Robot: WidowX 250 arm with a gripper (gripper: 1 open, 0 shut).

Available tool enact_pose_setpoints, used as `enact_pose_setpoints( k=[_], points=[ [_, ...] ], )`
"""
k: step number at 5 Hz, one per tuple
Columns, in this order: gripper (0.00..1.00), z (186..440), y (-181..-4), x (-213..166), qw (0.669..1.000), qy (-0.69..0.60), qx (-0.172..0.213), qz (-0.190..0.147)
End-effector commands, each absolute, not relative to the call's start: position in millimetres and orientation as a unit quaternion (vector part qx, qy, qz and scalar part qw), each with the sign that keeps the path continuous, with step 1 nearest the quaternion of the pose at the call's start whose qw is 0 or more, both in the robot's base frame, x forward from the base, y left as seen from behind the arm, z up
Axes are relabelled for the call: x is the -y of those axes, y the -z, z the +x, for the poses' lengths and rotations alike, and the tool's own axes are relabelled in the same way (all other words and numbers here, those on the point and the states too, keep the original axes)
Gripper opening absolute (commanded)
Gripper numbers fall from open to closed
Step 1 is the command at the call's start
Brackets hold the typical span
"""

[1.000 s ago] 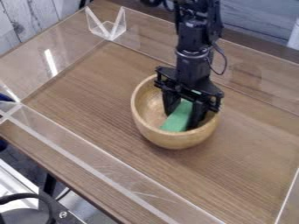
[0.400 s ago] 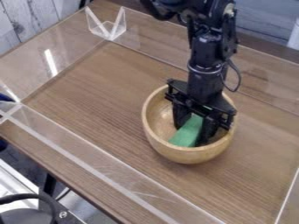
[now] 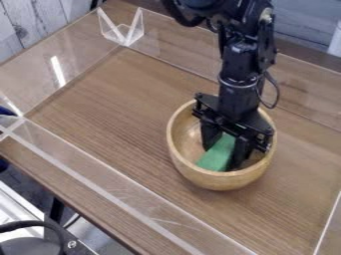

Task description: Remove the green block from inside the brown bowl and put it on the table

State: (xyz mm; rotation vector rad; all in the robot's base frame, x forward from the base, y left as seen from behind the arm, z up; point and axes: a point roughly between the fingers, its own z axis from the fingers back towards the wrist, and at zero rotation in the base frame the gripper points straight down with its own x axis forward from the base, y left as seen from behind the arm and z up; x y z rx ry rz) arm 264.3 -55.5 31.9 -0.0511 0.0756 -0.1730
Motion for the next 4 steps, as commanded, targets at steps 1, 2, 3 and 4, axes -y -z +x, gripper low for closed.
enact_pose_setpoints(
  k=[1,2,3,4],
  points=[
    [0.0,268.1,-37.1,63.5,0.994,0.099,-0.023,-0.03],
    [0.0,267.2,-34.2,65.2,0.994,0.102,-0.026,-0.031],
    [0.0,266.2,-31.1,66.9,0.993,0.105,-0.03,-0.032],
    [0.0,265.4,-28.3,68.4,0.993,0.108,-0.033,-0.033]
  ],
)
